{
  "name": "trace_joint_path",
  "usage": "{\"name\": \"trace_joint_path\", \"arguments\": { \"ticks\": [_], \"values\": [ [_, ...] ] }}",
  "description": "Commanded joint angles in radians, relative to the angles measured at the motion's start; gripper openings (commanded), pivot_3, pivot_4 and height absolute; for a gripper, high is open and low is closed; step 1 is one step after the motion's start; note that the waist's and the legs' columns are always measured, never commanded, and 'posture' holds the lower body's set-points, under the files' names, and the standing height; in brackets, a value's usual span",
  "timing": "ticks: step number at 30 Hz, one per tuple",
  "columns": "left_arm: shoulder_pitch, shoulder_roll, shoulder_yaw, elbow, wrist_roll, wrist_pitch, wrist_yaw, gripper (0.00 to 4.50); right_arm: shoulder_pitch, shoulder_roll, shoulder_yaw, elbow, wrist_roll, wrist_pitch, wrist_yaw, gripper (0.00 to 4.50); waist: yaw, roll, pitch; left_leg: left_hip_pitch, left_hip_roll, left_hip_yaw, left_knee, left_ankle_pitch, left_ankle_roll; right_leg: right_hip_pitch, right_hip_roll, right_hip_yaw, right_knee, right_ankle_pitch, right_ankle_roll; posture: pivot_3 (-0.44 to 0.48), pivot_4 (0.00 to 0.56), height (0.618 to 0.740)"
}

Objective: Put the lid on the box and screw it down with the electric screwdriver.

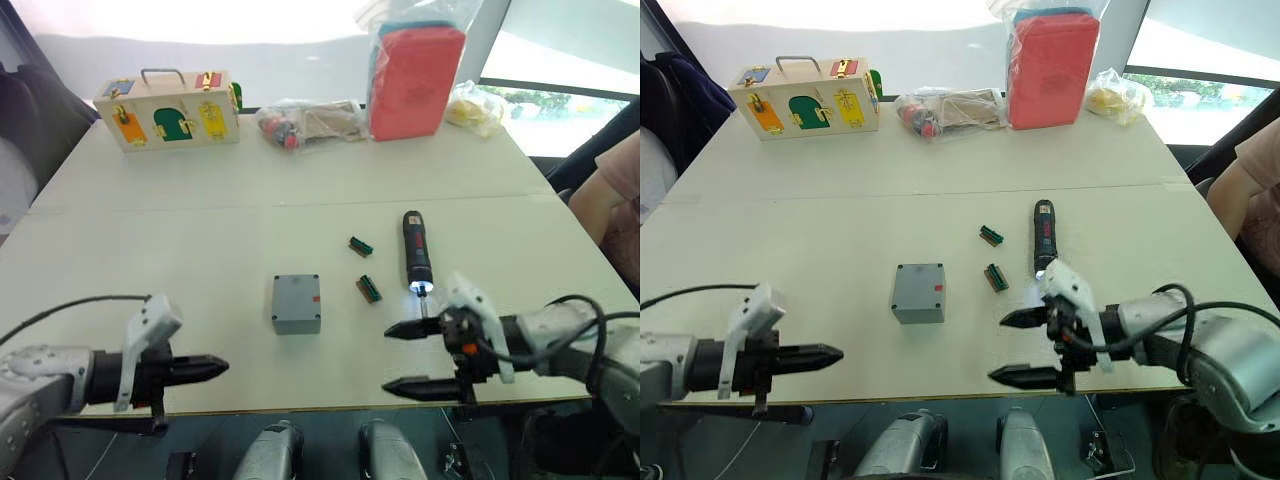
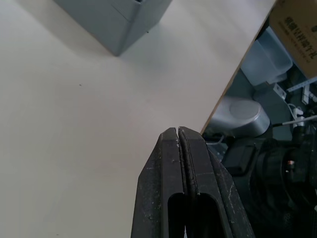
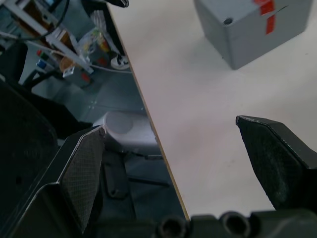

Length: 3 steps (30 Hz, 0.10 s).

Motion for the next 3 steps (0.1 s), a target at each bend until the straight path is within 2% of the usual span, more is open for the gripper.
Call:
{"name": "trace_joint_path", "arguments": {
  "ticks": [1, 3],
  "values": [
    [0.007, -0.020, 0.014, -0.030, -0.035, -0.017, 0.027, 0.00, 0.003, -0.030, 0.047, 0.020, -0.073, -0.093, 0.008, 4.46, 0.004, 0.000, 0.000, 0.000, 0.000, 0.000, 0.000, 0.000, 0.000, 0.000, 0.000, 0.000, 0.000, 0.000, 0.000, 0.000, 0.150, 0.740],
    [0.000, -0.030, 0.011, -0.022, -0.040, -0.025, 0.038, 0.00, -0.002, -0.029, 0.058, 0.047, -0.089, -0.121, 0.010, 4.46, 0.006, 0.000, 0.000, 0.000, 0.000, 0.000, 0.000, 0.000, 0.000, 0.000, 0.000, -0.001, 0.000, 0.000, 0.000, 0.000, 0.150, 0.740]
  ]
}}
